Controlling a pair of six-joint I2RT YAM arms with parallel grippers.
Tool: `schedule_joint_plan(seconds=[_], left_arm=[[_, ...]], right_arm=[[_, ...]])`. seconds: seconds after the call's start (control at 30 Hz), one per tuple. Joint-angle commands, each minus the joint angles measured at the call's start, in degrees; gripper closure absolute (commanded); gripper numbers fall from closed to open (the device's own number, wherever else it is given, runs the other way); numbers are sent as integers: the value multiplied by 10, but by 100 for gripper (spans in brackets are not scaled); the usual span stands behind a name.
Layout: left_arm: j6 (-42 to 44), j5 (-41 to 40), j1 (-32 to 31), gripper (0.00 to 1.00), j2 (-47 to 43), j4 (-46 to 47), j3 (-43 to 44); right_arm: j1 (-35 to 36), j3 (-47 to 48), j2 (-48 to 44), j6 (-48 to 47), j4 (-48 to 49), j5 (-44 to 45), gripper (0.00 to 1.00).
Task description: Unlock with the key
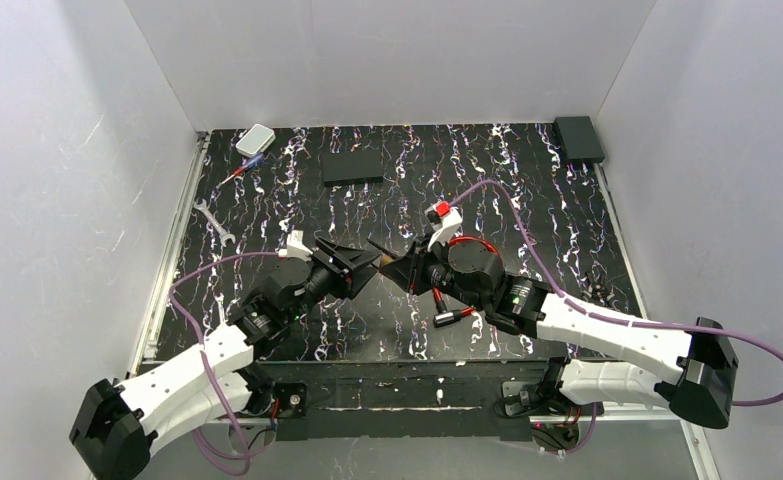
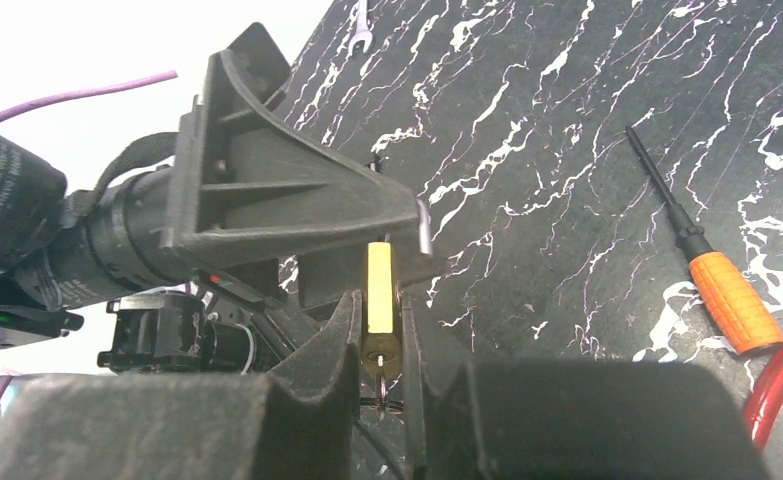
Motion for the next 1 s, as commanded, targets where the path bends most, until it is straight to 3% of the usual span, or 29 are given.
schedule_joint_plan(seconds=[0.0, 0.23, 0.37, 0.47, 0.73, 0.97], left_arm=[[7, 22, -1, 52, 28, 0, 18], [-22, 65, -1, 60, 70, 0, 5], [-25, 65, 0, 60, 66, 0, 3], [-21, 63, 2, 54, 52, -2, -1], [28, 69, 32, 19, -17, -13, -36], [58, 19, 43, 22, -69, -29, -60]], right_arm=[[0, 24, -4, -8, 48, -9, 99], [0, 36, -4, -57, 61, -42, 99], [0, 52, -3, -121, 30, -63, 99], [0, 59, -13, -149, -2, -71, 99], [0, 23, -73, -108, -10, -97, 99], [1, 4, -78, -40, 25, -182, 99]])
